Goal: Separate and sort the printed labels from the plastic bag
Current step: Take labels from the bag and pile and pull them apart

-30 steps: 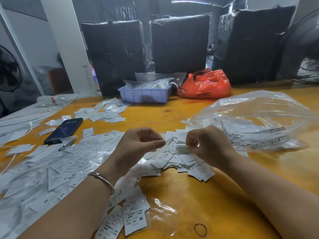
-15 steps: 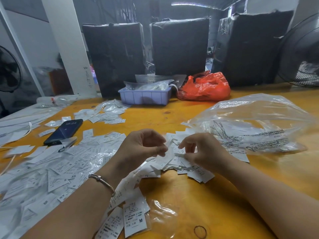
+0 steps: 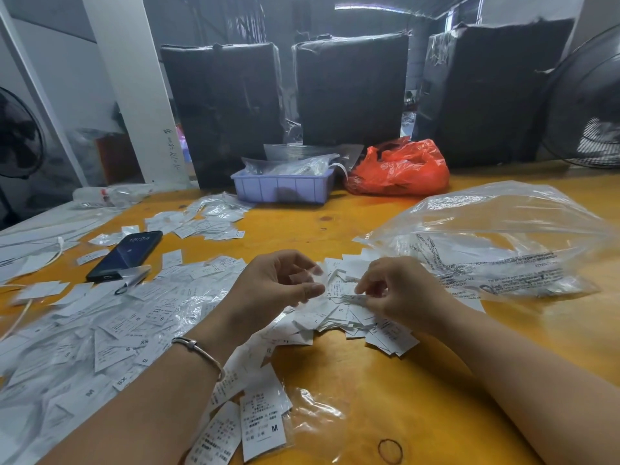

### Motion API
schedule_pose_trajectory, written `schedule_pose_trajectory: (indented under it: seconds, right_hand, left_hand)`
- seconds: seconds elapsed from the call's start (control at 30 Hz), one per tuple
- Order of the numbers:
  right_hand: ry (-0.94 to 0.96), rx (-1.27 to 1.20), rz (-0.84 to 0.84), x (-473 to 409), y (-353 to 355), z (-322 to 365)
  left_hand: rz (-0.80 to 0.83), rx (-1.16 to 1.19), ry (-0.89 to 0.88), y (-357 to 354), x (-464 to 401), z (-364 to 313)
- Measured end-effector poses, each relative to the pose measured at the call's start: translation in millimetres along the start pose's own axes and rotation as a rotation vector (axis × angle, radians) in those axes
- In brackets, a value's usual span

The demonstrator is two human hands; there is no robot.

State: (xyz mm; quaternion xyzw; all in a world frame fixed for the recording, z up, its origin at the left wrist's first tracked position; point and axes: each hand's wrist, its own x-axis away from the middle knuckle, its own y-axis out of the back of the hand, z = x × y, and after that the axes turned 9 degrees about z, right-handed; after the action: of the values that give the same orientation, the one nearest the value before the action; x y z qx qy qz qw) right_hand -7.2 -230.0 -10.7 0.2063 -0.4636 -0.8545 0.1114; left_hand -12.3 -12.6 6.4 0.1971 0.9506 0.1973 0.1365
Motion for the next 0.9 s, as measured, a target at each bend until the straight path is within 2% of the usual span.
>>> schedule_pose_trajectory:
  seconds: [0.07, 0.17, 0.3, 0.4, 0.5, 0.67, 0.77, 0.9]
  right_hand:
    - [0.021, 0.04, -0.018, 0, 0, 1]
    - [0.027, -0.01, -0.196, 0, 3, 0]
    - [0.027, -0.319, -0.349, 3, 9, 3]
    - [-0.041, -0.443, -0.318, 2, 9, 6]
    - [-0.076, -0.492, -0.202, 1, 8, 9]
    - [0.014, -0.572, 0.018, 6, 1, 21]
    - [0.075, -0.588, 0.022, 6, -2, 28]
    - [0.119, -0.619, -0.07, 6, -2, 31]
  left_hand:
    - [0.005, 0.054, -0.001, -1, 0, -1]
    - [0.019, 0.115, 0.002, 0, 1, -1]
    - [0.036, 0.174, 0.018, 2, 1, -1]
    - [0.026, 0.148, 0.014, 2, 0, -1]
    - [-0.009, 0.143, -0.022, 3, 1, -3]
    - [-0.001, 0.39, -0.081, 4, 2, -6]
    - [0.05, 0.414, -0.105, 2, 2, -7]
    - [0.04, 0.291, -0.136, 0, 3, -7]
